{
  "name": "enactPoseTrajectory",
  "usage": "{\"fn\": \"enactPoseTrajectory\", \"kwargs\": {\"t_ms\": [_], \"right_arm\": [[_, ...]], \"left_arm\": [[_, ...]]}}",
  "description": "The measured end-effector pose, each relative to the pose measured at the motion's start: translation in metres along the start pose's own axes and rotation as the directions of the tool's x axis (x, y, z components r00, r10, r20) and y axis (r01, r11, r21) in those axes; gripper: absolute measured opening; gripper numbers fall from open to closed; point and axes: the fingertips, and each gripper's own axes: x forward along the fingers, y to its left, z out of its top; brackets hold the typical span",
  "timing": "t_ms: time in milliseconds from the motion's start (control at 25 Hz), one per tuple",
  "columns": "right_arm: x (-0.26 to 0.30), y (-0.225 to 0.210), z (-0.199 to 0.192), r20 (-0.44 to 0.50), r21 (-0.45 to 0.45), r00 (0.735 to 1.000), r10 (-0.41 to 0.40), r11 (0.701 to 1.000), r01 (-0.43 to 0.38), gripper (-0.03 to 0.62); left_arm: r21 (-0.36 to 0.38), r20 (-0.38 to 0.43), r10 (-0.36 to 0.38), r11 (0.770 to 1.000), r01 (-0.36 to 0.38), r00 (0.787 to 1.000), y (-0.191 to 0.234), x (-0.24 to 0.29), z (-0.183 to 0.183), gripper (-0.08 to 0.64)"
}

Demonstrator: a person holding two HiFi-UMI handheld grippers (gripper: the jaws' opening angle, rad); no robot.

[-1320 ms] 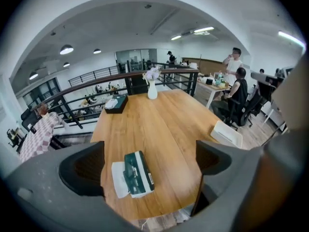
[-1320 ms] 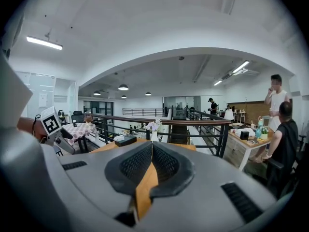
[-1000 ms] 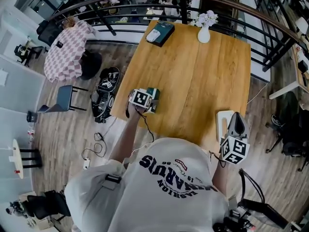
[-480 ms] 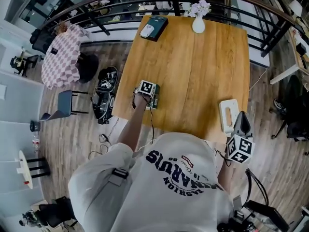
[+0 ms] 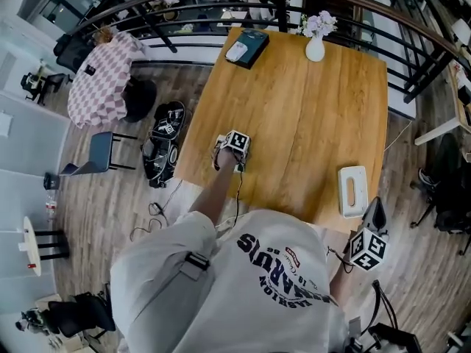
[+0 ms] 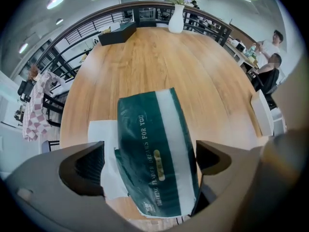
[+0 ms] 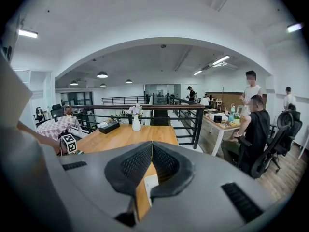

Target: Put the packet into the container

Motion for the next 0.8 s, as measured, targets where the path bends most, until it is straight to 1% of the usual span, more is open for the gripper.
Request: {"fn": "enactPoseTrajectory", "kwargs": {"t_ms": [160,280,560,600,640,680,720,800], "right_arm": [[0.001,-0.001,-0.005,-0.011,0.01,1.0,-0.01,1.0,0.01,0.008],[0.004,-0.002,-0.009,-0.019,0.015,1.0,-0.008,1.0,0.008,0.008],[0.009,0.002,-0.006,-0.018,0.011,1.0,0.01,1.0,-0.01,0.008],[0.01,0.002,-0.006,-0.018,0.011,1.0,0.014,1.0,-0.014,0.008],[0.011,0.003,-0.005,-0.018,0.01,1.0,0.018,1.0,-0.017,0.008],[0.011,0.004,-0.004,-0.018,0.008,1.0,0.021,1.0,-0.021,0.009],[0.011,0.005,-0.004,-0.018,0.007,1.0,0.024,1.0,-0.024,0.008],[0.011,0.005,-0.003,-0.019,0.007,0.999,0.026,1.0,-0.026,0.009]], "left_arm": [[-0.002,-0.015,-0.003,1.0,0.002,1.0,-0.001,0.012,-0.003,0.591],[-0.019,-0.021,-0.014,1.0,0.013,1.0,-0.004,0.018,-0.008,0.591],[-0.031,-0.002,-0.021,0.999,0.021,1.0,-0.003,0.026,-0.008,0.591],[-0.03,-0.008,-0.034,0.999,0.034,0.999,-0.005,0.026,-0.009,0.557],[-0.028,-0.018,-0.048,0.999,0.047,0.999,-0.007,0.025,-0.01,0.395],[-0.025,-0.026,-0.051,0.998,0.05,0.998,-0.009,0.024,-0.011,0.34],[-0.021,-0.033,-0.046,0.999,0.045,0.998,-0.009,0.022,-0.012,0.316],[-0.013,-0.05,-0.036,0.999,0.036,0.998,-0.01,0.021,-0.014,0.314]]}}
